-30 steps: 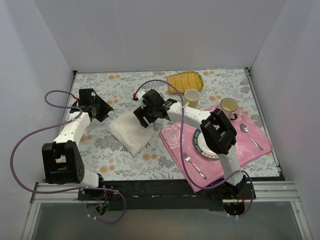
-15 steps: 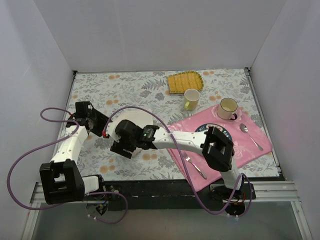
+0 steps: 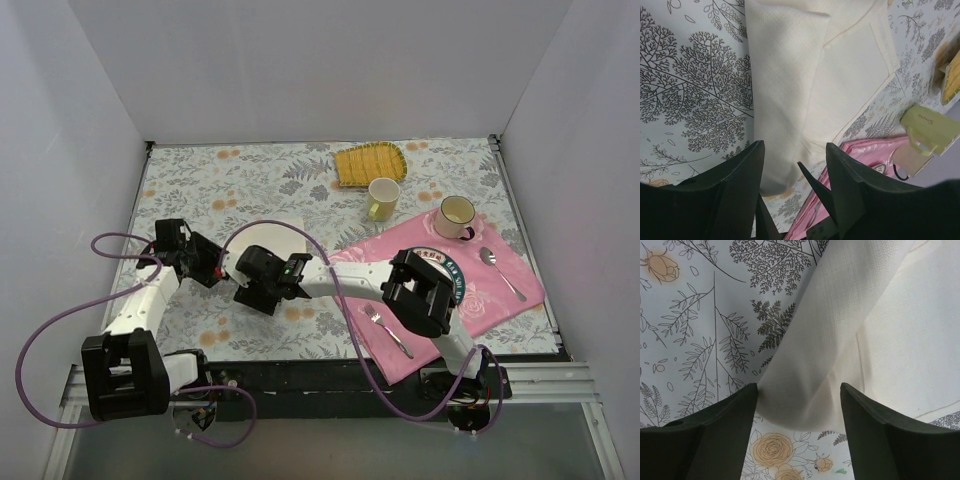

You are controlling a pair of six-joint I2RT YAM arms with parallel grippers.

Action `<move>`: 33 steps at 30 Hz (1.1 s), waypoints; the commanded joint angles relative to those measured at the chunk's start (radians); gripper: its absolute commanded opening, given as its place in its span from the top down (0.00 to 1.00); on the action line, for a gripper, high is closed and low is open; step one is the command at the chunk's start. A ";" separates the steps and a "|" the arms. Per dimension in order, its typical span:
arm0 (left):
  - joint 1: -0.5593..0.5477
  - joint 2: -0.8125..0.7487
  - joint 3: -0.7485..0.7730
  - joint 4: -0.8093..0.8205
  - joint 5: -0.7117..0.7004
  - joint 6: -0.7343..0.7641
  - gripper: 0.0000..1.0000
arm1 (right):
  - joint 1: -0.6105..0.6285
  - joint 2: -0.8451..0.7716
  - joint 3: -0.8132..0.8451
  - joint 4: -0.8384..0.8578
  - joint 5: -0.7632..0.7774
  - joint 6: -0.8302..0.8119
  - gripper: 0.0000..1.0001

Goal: Fold the napkin, place the utensils inside, and roll it up
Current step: Roll the napkin with the utensil

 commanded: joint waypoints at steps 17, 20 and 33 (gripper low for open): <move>0.004 -0.098 -0.203 0.220 0.168 0.032 0.33 | -0.200 0.037 -0.022 0.076 -0.553 0.045 0.70; 0.004 -0.066 -0.211 0.255 0.173 0.034 0.32 | -0.236 0.060 -0.019 0.081 -0.673 0.074 0.71; -0.010 0.123 -0.226 0.404 0.105 0.054 0.34 | -0.322 0.093 -0.076 0.216 -0.906 0.205 0.72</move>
